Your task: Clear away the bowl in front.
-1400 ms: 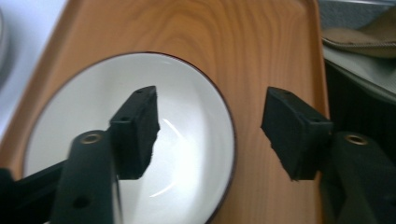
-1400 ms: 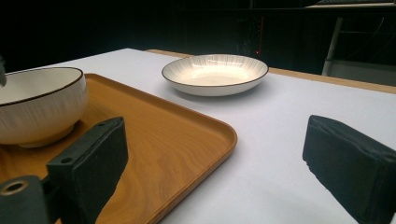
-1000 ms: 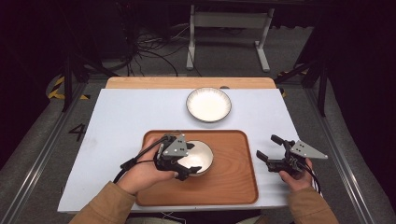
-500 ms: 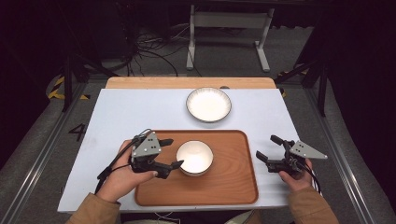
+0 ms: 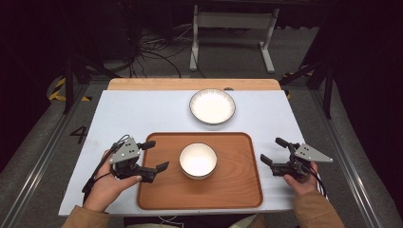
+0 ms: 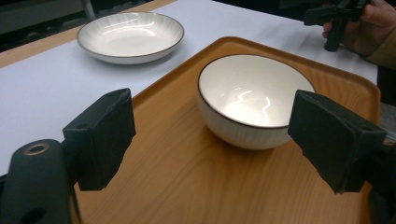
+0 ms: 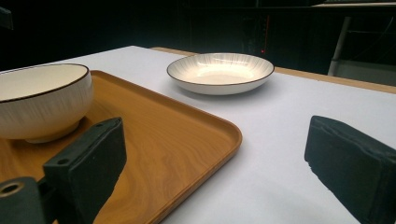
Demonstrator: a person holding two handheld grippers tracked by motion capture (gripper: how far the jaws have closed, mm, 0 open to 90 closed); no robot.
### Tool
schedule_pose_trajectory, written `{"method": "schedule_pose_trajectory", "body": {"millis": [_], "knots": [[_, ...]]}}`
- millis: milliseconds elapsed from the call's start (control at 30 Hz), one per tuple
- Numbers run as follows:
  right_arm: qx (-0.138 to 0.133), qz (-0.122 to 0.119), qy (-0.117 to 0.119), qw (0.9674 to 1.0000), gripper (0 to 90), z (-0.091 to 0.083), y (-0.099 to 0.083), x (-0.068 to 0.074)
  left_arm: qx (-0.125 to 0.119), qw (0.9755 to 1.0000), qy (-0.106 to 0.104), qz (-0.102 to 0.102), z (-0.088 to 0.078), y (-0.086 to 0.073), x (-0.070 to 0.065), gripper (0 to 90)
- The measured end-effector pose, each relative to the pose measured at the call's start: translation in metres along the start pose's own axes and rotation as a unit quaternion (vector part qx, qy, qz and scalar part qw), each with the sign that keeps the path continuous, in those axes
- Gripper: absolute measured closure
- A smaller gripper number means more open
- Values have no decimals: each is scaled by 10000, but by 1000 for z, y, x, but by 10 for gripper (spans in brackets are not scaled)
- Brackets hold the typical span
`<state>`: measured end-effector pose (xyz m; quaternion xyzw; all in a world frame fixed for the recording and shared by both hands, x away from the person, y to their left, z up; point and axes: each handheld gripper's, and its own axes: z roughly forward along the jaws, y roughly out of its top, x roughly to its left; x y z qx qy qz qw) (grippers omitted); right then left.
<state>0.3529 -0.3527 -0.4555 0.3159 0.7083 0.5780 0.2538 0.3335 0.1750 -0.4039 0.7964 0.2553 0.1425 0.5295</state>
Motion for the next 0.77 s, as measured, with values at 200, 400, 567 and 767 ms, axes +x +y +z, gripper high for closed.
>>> {"method": "schedule_pose_trajectory", "body": {"millis": [200, 400, 567, 767], "knots": [[-10, -35, 5, 10000, 61, 0, 0, 0, -2, 9993, 338, -164, -18, -25, 14, 153], [-7, -81, 4, 10000, 61, 0, 0, 1, -260, 9976, 554, -329, -31, -48, 30, 143], [-6, -56, 8, 10000, 61, 0, 0, 1, -498, 9951, 686, -519, -36, -76, 48, 139], [-14, -53, 10, 10000, 61, 0, 0, 1, -783, 9920, 669, -725, -40, -83, 53, 135]]}}
